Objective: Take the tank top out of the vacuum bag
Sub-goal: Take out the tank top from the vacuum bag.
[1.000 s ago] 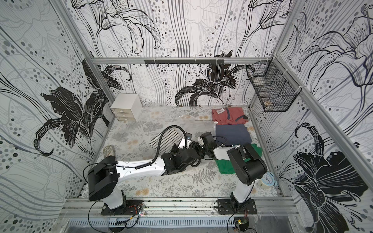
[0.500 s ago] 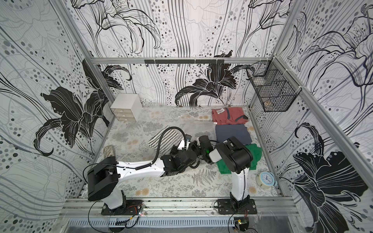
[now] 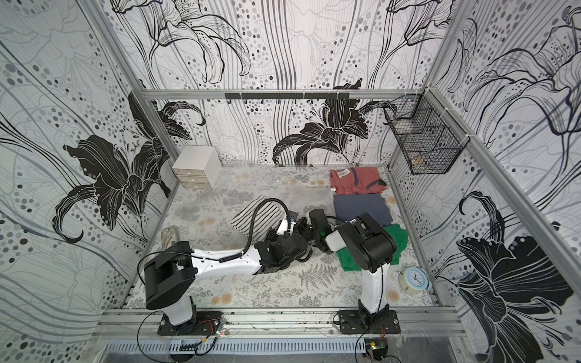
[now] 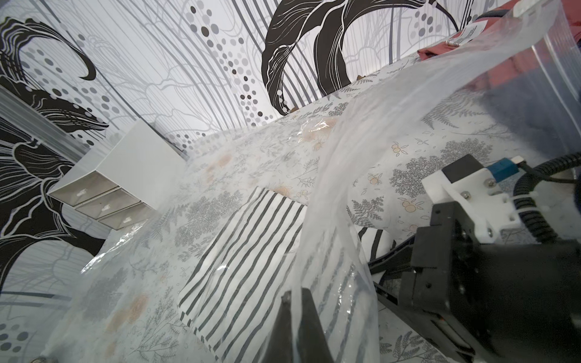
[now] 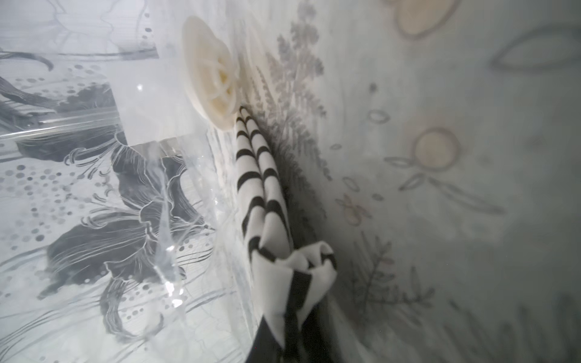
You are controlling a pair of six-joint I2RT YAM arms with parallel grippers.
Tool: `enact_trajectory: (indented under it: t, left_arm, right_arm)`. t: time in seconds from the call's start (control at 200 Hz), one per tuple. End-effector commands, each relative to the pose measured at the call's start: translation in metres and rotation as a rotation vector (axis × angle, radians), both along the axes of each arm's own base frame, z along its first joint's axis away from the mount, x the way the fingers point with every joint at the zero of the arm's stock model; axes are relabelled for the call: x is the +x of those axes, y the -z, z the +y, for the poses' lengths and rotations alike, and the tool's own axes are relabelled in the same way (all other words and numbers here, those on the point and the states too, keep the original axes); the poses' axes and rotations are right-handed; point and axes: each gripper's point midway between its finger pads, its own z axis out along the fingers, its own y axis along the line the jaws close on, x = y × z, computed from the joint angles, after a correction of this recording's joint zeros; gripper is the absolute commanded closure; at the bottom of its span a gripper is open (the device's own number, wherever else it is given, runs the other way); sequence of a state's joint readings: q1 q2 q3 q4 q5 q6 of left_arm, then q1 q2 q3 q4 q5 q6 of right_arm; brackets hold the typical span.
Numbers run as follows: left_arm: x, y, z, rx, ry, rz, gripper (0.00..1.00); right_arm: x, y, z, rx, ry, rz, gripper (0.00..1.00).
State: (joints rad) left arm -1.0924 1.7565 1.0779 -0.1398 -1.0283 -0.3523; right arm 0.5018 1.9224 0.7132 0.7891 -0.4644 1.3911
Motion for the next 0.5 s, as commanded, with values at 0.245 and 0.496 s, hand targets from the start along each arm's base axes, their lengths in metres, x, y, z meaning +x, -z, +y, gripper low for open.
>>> enact_trajectory:
  t: [0.245,0.496]
  left_arm:
    - [0.005,-0.004,0.015,0.012,-0.061,-0.026,1.0]
    - [0.007,-0.008,0.019,0.017,-0.063,-0.038,1.0]
  right_arm:
    - [-0.011,-0.048,-0.041,0.036,0.004,-0.041,1.0]
    - [-0.022,-0.061,-0.088,-0.002,0.047,-0.024,1.0]
